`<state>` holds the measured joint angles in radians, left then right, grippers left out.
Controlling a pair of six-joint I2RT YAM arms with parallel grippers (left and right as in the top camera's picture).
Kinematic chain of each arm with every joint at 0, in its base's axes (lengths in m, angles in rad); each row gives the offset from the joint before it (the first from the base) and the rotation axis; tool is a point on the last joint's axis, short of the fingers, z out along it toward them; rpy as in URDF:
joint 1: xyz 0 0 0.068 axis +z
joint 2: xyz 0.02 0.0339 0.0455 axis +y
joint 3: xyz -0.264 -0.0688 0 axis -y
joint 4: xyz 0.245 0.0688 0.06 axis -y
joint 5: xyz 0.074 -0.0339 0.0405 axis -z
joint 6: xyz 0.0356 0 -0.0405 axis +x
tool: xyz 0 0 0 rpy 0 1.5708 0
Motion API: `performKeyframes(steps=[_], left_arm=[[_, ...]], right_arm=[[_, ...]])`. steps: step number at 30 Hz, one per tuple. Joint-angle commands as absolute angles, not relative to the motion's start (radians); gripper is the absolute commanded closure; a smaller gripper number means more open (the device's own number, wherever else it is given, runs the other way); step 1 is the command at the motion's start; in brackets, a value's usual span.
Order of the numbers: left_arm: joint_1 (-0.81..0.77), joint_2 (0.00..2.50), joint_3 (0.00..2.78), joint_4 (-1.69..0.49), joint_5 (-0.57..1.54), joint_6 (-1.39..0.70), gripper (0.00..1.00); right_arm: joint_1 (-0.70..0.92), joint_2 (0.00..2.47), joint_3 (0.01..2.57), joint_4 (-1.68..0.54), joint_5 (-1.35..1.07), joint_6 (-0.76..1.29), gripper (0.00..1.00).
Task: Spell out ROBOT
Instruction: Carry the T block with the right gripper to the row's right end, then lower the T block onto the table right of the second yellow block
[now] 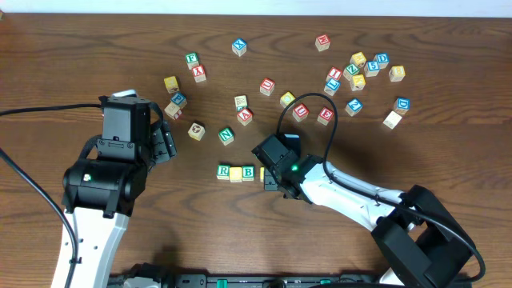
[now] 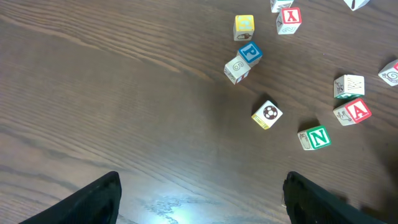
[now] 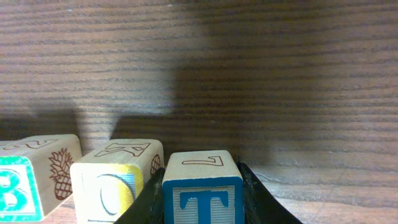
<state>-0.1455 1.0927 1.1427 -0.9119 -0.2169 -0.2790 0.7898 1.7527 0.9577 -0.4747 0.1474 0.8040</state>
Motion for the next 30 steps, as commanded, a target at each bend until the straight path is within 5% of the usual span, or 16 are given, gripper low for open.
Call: performKeyframes(steps=[1,30], left_arm=[[-0.141,1.09,1.163,-0.913,-0.237,-0.262,0.18],[-0.141,1.09,1.163,-0.913,-0.237,-0.262,0.18]], right_arm=[[0.8,1.773,0.948,-0.469,0.15,0.814,0.87],[0.801,1.773,0.948,-0.44,0.147,0.836,0.86]])
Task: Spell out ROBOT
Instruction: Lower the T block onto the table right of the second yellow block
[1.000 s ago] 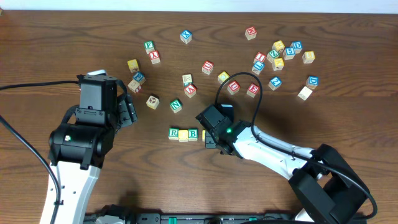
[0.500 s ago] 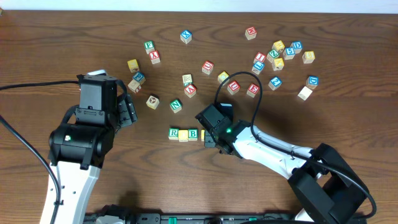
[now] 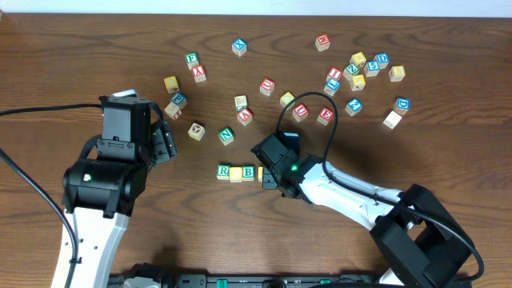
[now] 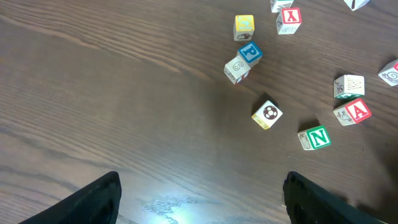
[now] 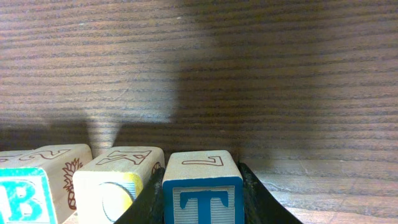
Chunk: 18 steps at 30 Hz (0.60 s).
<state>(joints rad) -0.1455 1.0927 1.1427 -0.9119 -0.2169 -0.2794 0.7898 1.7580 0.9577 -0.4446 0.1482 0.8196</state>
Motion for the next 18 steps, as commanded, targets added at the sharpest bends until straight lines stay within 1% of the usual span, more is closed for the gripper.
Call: performKeyframes(steps=[1,18], left_arm=[[-0.141,1.09,1.163,-0.913,-0.237,-0.262,0.18],[-0.141,1.09,1.163,-0.913,-0.237,-0.262,0.18]], right_arm=[[0.801,1.773,0.948,-0.436,0.143,0.828,0.85],[0.801,1.774,0.948,-0.41,0.135,0.788,0.85]])
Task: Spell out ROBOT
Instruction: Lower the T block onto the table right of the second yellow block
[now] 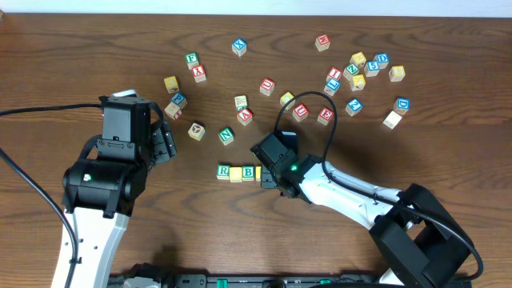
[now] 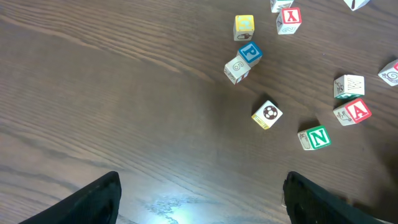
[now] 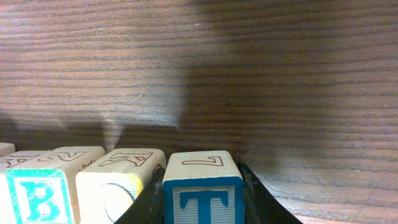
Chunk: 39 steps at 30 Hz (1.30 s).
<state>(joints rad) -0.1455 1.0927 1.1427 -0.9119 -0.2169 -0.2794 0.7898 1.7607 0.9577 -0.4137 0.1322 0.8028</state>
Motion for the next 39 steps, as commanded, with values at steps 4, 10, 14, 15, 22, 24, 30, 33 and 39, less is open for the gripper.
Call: performKeyframes(steps=[4,10,14,15,22,24,30,33,39], left_arm=[[-0.141,1.09,1.163,-0.913,-0.237,-0.263,0.18],[-0.141,1.09,1.163,-0.913,-0.237,-0.262,0.18],[-0.141,1.09,1.163,-0.913,-0.237,-0.263,0.18],[-0.141,1.09,1.163,-0.913,-0.237,-0.263,0.18],[-0.141,1.09,1.163,-0.913,-0.237,-0.262,0.18],[-0.141,1.09,1.163,-0.913,-0.237,-0.262,0.18],[-0.141,1.09,1.163,-0.913,-0.237,-0.262,0.18],[-0.141,1.09,1.163,-0.913,-0.237,-0.262,0.18],[-0.141,1.09,1.163,-0.913,-0.237,-0.262,0.18]], right_arm=[[0.801,1.779,0.948,-0.408,0.135,0.788,0.85],[0.801,1.787,0.948,-0.4,0.125,0.787,0.85],[0.801,1.787,0.948,-0.397,0.124,0.787,0.85],[0.801,1.787,0.948,-0.397,0.125,0.787,0.85],[0.801,1.787,0.948,-0.395,0.124,0.783,0.85],[0.801,1.787,0.948,-0.393,0.124,0.783,0.85],[0.8,1.787,0.948,-0.398,0.13,0.78,0.86],[0.8,1.787,0.948,-0.403,0.141,0.78,0.86],[0.799,1.787,0.948,-0.419,0.167,0.78,0.86]])
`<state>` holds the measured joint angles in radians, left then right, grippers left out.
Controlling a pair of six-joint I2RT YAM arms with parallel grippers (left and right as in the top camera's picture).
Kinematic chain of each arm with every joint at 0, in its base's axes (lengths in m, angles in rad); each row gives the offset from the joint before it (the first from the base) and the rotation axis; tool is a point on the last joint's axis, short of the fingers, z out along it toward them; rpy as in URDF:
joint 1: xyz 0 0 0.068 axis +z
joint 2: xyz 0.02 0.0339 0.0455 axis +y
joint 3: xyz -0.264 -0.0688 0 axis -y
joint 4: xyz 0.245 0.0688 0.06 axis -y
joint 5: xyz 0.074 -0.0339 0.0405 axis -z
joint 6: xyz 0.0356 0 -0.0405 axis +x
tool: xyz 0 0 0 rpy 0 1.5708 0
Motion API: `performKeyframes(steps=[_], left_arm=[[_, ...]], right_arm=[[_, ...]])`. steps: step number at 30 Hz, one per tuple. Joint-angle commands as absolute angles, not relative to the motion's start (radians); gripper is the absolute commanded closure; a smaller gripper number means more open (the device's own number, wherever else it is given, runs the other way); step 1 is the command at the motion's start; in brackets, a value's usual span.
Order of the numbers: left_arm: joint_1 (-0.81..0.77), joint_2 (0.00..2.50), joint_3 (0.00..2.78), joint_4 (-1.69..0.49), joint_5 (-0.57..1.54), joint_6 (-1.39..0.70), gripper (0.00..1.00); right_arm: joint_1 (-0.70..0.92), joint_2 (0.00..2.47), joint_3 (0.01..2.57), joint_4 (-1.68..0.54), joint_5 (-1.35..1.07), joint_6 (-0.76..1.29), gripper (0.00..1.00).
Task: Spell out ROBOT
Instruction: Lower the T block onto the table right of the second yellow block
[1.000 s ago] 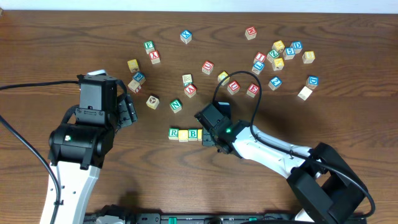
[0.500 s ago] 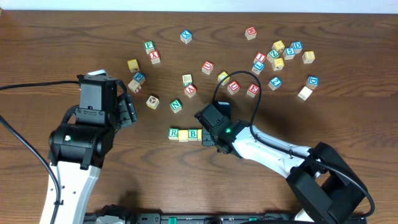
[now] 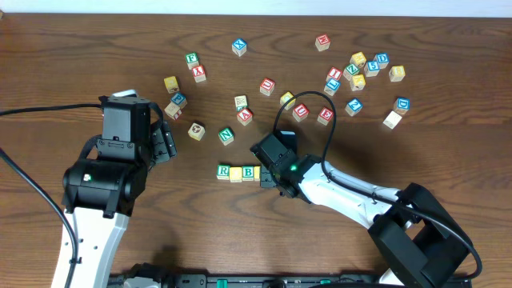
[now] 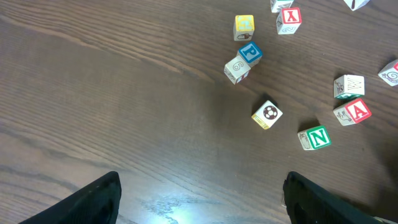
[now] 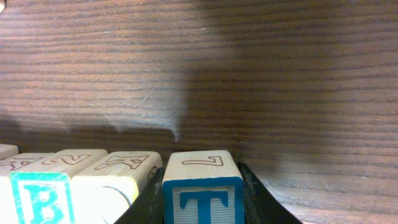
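Observation:
A row of letter blocks lies on the dark wooden table (image 3: 96, 48): a green R (image 3: 223, 171), a yellowish block (image 3: 236, 174), a green B (image 3: 248, 172), and a sliver of a yellow block (image 3: 259, 173) against my right gripper (image 3: 271, 178). In the right wrist view that gripper (image 5: 203, 190) is shut on a blue T block (image 5: 203, 194), held low beside the yellow-faced block (image 5: 115, 186), with the B (image 5: 38, 198) further left. My left gripper (image 4: 200, 202) hangs open over bare wood, well left of the row.
Loose blocks lie behind the row: a green N (image 3: 226, 136), a red A (image 3: 245, 117), a blue P (image 4: 250, 52), a red X (image 4: 290, 18). Several more cluster at the back right (image 3: 358, 70). The right arm's black cable (image 3: 308, 104) loops over some of them.
The right gripper, still shut on the T, sits slightly closer to the row; the neighbouring blocks fill a bit more of its view. The left arm has not moved.
The right gripper held the T low at the row's right end, with only the edge of the B in its view. At each later moment the B showed further in, the yellow block staying against the left finger. The left arm stayed still and open.

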<state>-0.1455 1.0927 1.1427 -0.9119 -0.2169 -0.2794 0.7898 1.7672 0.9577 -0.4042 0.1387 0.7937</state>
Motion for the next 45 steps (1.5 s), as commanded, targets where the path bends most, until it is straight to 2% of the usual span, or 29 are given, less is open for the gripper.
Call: performKeyframes(steps=[1,16,20,22,45], left_arm=[[-0.141,1.09,1.163,-0.913,-0.237,-0.262,0.18],[-0.141,1.09,1.163,-0.913,-0.237,-0.262,0.18],[-0.141,1.09,1.163,-0.913,-0.237,-0.263,0.18],[-0.141,1.09,1.163,-0.913,-0.237,-0.262,0.18],[-0.141,1.09,1.163,-0.913,-0.237,-0.262,0.18]], right_arm=[[0.799,1.787,0.948,-0.422,0.175,0.78,0.86],[0.799,1.787,0.948,-0.46,0.211,0.781,0.86],[0.799,1.787,0.948,-0.469,0.211,0.789,0.77],[0.799,1.787,0.948,-0.469,0.211,0.79,0.67],[0.799,1.787,0.948,-0.438,0.212,0.792,0.6]])
